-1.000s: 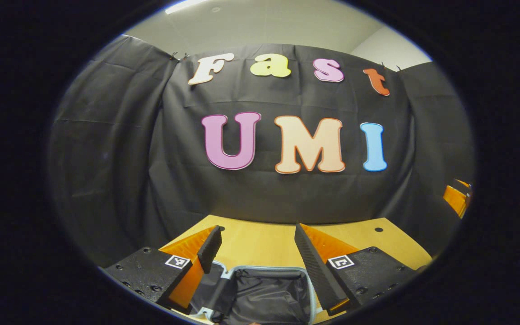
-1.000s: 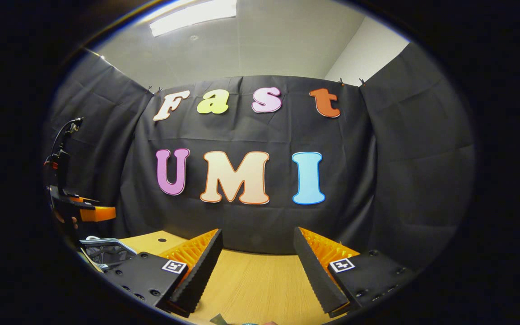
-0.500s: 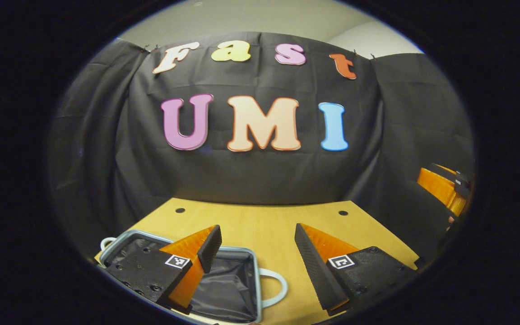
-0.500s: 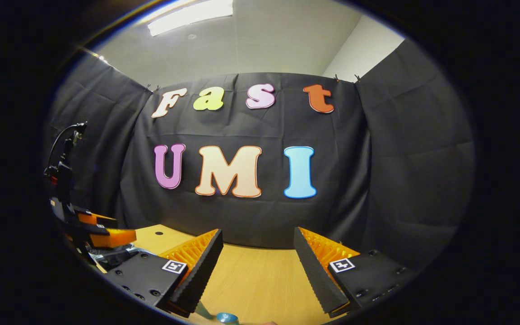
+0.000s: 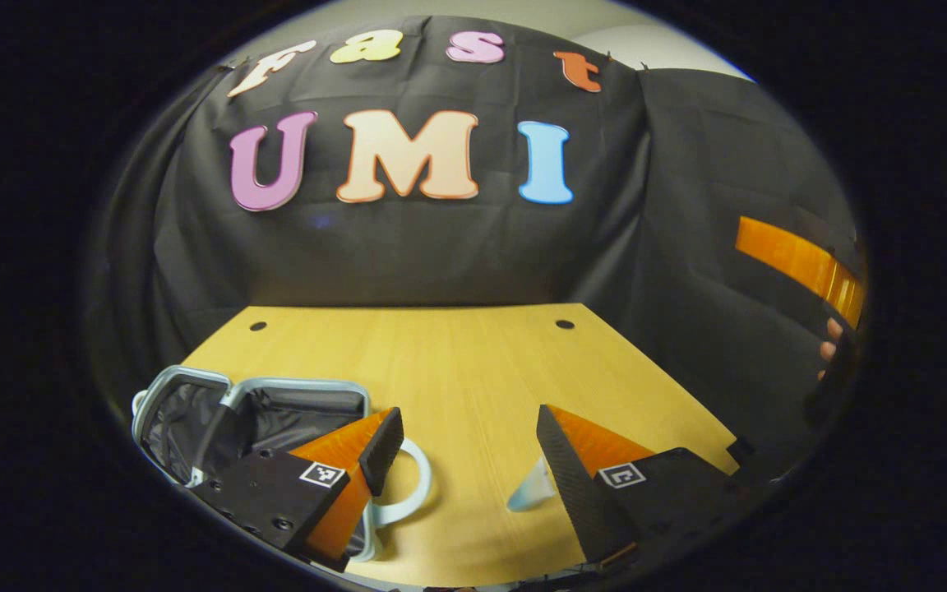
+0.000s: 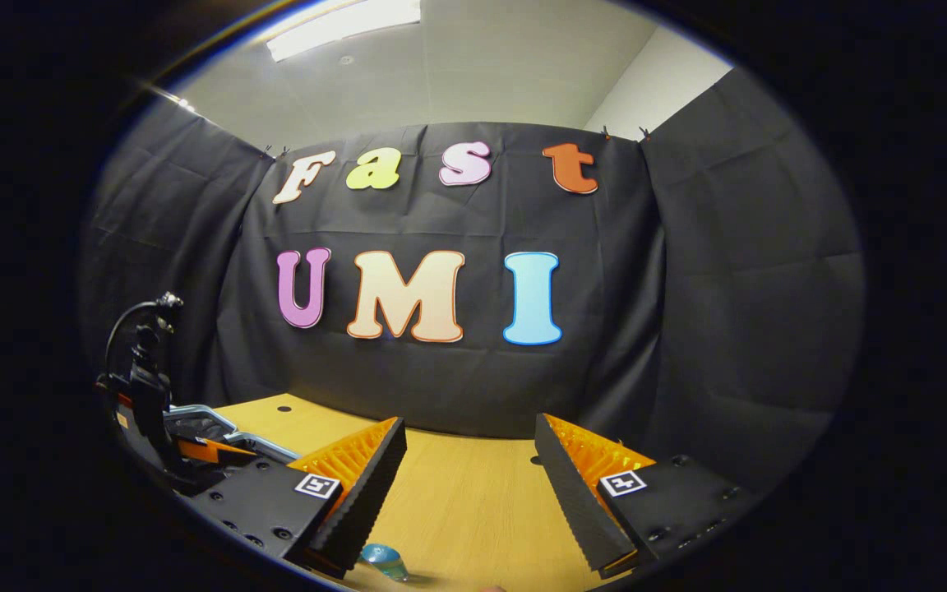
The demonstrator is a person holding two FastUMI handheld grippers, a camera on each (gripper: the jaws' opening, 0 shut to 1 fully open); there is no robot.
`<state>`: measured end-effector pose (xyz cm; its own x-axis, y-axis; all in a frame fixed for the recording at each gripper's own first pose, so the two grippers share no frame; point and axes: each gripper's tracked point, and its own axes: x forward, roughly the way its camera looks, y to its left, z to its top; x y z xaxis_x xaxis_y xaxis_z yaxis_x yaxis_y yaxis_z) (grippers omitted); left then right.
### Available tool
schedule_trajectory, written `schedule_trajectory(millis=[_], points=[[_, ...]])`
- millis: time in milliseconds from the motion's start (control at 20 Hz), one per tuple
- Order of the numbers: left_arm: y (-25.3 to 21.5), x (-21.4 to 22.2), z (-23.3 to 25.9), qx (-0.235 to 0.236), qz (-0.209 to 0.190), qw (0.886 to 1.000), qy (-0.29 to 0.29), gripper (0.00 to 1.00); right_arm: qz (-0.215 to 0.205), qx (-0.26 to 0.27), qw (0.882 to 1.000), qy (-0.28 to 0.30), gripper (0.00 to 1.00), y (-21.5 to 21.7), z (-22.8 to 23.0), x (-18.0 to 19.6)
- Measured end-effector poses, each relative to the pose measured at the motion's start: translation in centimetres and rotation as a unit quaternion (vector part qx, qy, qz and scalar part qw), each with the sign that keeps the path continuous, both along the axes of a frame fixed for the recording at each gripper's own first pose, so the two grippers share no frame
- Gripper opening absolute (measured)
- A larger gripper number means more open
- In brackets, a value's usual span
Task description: First open the suitcase, pack the skin care products into it, and then close the suitcase.
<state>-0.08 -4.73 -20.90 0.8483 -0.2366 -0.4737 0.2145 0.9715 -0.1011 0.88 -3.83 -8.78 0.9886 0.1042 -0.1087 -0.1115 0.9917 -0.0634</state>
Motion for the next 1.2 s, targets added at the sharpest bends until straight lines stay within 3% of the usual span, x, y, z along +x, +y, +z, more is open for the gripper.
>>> schedule_trajectory(millis=[400,650,800,850,1000,1050,1200], points=[[-2.9,-1.5,-7.3,-0.006,-0.033,0.997,0.076,0.94,-0.008,-0.016,1.000,0.023,0.98,-1.3,-1.5,-1.4],[-5.1,-2.1,-11.4,-0.025,-0.049,0.991,0.123,0.84,-0.006,-0.022,0.999,0.042,1.00,-0.7,-2.9,-2.5],[-6.0,-2.2,-13.2,-0.022,-0.059,0.988,0.143,0.69,-0.004,-0.032,0.998,0.047,0.99,-0.3,-3.6,-2.8],[-6.1,-2.3,-13.7,-0.020,-0.060,0.987,0.147,0.58,-0.002,-0.034,0.998,0.048,0.99,-0.1,-3.8,-3.0],[-5.8,-2.2,-14.9,-0.014,-0.053,0.986,0.160,0.43,0.007,-0.036,0.998,0.054,0.99,0.6,-4.5,-3.6],[-5.8,-2.0,-14.4,-0.020,-0.054,0.987,0.153,0.28,0.011,-0.036,0.998,0.057,1.00,0.7,-4.8,-3.6],[-5.1,-2.0,-13.4,-0.032,-0.051,0.984,0.166,0.19,0.026,-0.032,0.997,0.066,0.99,1.7,-6.1,-3.6]])
